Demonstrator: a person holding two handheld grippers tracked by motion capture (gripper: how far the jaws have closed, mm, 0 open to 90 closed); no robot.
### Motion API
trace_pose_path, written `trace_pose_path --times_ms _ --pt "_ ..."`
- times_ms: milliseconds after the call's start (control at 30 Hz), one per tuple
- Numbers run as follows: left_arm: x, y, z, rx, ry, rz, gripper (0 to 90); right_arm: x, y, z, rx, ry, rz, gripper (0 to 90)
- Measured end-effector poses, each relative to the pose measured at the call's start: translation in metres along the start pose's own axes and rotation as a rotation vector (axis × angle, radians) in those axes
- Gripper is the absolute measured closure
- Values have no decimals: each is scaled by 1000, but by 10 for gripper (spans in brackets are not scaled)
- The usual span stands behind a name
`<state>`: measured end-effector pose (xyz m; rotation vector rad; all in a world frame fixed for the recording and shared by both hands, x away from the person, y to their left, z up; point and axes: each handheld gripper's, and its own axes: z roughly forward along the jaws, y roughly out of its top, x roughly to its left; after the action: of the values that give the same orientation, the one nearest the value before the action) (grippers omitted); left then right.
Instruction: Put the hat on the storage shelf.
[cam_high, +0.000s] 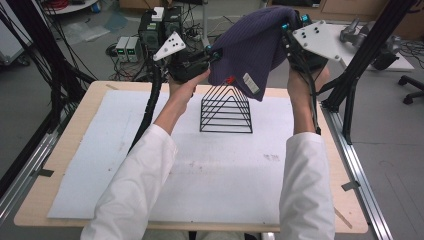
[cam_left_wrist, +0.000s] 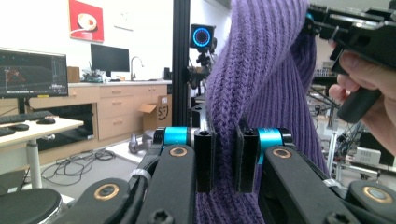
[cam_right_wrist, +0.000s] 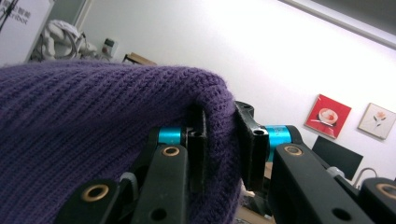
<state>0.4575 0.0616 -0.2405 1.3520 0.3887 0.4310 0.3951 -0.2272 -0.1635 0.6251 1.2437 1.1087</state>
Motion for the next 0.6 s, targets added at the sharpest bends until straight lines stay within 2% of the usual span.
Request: trace_pose_path --times_ms 167,367,600 --pt "1 -8 1 17 -3 -18 818 4 -7 7 46 6 4 765" --pt "3 -17 -1 30 13 -24 814 8 -11 12 74 8 -38 763" --pt "6 -24 0 45 33 -7 813 15 -16 18 101 1 -67 762"
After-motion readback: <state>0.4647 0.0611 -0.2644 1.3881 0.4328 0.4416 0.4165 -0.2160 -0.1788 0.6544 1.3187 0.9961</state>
